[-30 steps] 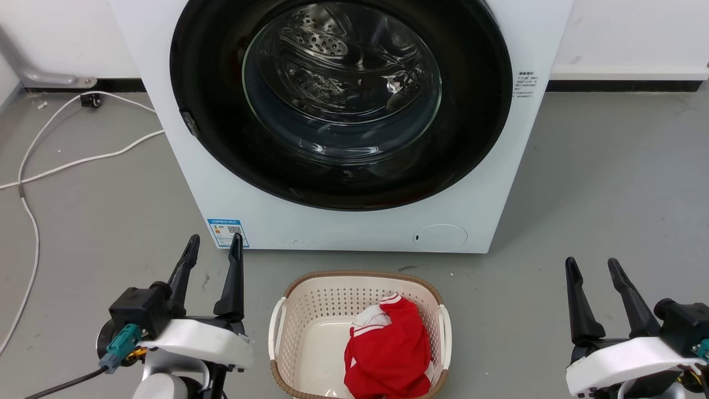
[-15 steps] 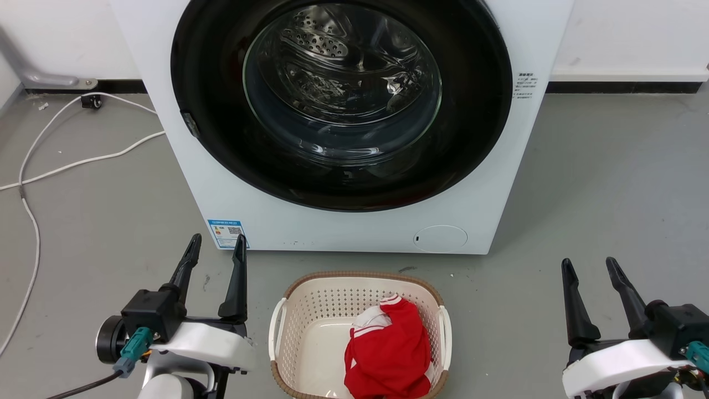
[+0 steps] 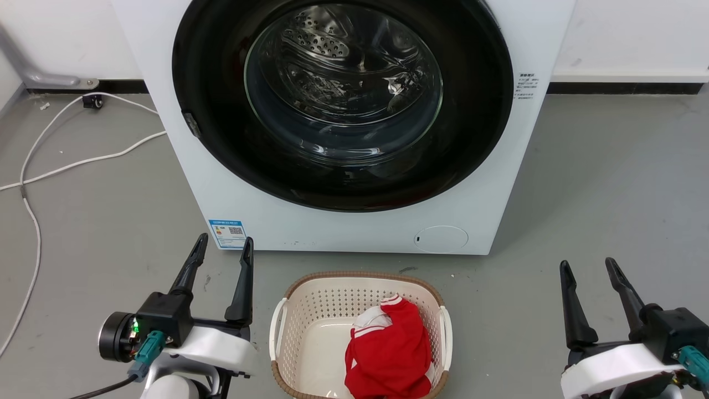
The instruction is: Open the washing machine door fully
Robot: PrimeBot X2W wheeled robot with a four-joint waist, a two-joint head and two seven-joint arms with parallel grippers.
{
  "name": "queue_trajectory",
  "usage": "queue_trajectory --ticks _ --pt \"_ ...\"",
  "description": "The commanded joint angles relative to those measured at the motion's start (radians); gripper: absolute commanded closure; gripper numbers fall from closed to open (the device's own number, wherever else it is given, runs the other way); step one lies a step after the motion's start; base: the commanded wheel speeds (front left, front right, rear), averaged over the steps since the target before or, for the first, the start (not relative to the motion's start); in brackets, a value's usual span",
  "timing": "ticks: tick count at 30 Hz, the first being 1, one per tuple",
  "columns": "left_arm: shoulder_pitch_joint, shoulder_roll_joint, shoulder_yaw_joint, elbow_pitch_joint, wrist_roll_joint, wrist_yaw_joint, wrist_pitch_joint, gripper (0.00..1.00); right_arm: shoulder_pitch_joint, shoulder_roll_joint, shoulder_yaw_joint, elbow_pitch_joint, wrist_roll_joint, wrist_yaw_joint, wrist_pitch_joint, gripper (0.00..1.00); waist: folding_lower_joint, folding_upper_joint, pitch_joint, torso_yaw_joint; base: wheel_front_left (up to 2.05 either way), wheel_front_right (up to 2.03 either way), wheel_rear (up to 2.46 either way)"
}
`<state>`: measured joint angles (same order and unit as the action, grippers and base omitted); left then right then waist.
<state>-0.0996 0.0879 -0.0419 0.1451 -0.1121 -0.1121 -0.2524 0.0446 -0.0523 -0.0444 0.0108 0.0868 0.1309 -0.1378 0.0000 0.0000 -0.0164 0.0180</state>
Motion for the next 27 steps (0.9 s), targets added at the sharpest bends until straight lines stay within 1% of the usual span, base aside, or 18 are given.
queue_trajectory --ticks 1,4,17,18,19,22,24,25,27 --pt "0.003 0.0 0.0 -0.002 0.023 -0.001 -0.01 0.0 0.005 0.004 0.003 0.004 -0.011 0.0 -0.008 0.0 0.0 0.0 0.0 0.0 0.0 0.0 0.0" --pt "0.004 -0.001 0.0 0.0 0.041 -0.002 -0.015 0.0 0.005 0.004 0.005 0.007 -0.024 0.0 -0.012 0.0 0.0 0.0 0.0 0.001 0.0 0.0 0.0" --pt "0.008 -0.011 0.009 0.006 0.033 -0.008 -0.013 0.0 0.002 0.004 0.003 0.018 0.001 0.0 -0.009 0.0 0.0 0.0 0.001 -0.001 0.0 0.0 0.0" --pt "0.008 -0.011 0.01 0.007 0.034 -0.008 -0.013 0.0 0.002 0.004 0.003 0.019 0.006 0.0 -0.007 0.65 0.0 0.0 0.001 -0.001 0.0 0.0 0.0" --pt "0.009 -0.012 0.011 0.007 0.035 -0.008 -0.013 0.0 0.001 0.004 0.002 0.021 0.008 0.0 -0.007 1.0 0.0 0.0 0.002 -0.001 0.0 0.0 0.0" --pt "0.008 -0.014 0.012 0.007 0.037 -0.009 -0.013 0.0 -0.001 0.004 0.0 0.026 0.026 0.0 -0.009 1.0 0.0 0.0 0.003 -0.001 0.0 0.0 0.0" --pt "0.008 -0.014 0.013 0.008 0.037 -0.007 -0.013 0.0 -0.004 0.004 -0.001 0.03 0.065 0.0 -0.016 1.0 0.0 0.0 0.003 -0.001 0.0 0.0 0.0" --pt "0.008 -0.015 0.014 0.008 0.037 -0.007 -0.013 0.0 -0.007 0.003 -0.005 0.029 0.062 0.0 -0.023 1.0 0.0 0.0 0.003 -0.001 0.0 0.0 0.0" --pt "0.007 -0.016 0.015 0.009 0.037 -0.008 -0.013 0.0 -0.012 0.003 -0.008 0.03 0.114 0.0 -0.04 1.0 0.0 0.0 0.004 -0.001 0.0 0.0 0.0"
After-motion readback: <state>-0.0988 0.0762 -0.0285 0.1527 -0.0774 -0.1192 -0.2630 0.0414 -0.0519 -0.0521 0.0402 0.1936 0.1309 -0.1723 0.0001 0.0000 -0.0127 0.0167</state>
